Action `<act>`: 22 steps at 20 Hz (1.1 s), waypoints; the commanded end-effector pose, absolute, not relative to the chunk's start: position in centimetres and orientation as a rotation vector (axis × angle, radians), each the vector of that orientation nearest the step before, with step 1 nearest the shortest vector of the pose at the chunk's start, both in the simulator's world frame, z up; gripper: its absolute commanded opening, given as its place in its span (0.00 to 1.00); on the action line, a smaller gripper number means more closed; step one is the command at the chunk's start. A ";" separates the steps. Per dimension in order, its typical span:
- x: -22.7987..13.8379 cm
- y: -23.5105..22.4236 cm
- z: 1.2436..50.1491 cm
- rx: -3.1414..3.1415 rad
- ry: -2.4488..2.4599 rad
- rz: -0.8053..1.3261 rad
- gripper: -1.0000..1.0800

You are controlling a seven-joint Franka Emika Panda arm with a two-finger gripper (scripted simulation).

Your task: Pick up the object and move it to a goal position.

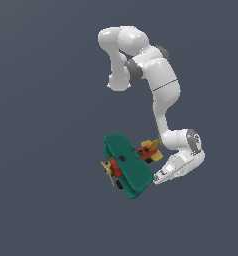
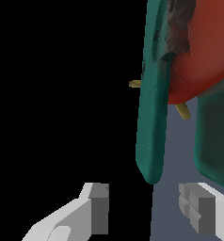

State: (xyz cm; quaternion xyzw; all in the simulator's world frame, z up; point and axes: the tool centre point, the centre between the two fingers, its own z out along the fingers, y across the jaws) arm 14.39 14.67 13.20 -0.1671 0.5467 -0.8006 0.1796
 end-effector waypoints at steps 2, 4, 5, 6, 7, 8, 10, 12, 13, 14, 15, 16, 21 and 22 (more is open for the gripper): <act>14.2 14.1 12.1 -0.487 1.542 -2.279 0.62; 14.2 14.2 12.1 -0.491 1.542 -2.283 0.62; 14.2 14.2 12.1 -0.493 1.542 -2.286 0.62; 14.2 14.2 12.1 -0.496 1.543 -2.288 0.62; 14.2 14.2 12.1 -0.497 1.543 -2.290 0.62; 14.2 14.2 12.1 -0.499 1.543 -2.291 0.62; 14.2 14.3 12.1 -0.499 1.543 -2.292 0.62; 14.4 14.5 13.0 -0.486 1.545 -2.279 0.62; 14.5 14.3 13.0 -0.487 1.545 -2.280 0.62; 14.7 14.0 13.0 -0.488 1.545 -2.281 0.62; 14.9 13.6 13.1 -0.490 1.545 -2.283 0.62; 15.1 13.0 13.1 -0.493 1.545 -2.285 0.62; 15.7 11.3 13.3 -0.500 1.545 -2.292 0.62; 15.7 11.3 13.3 -0.500 1.545 -2.292 0.00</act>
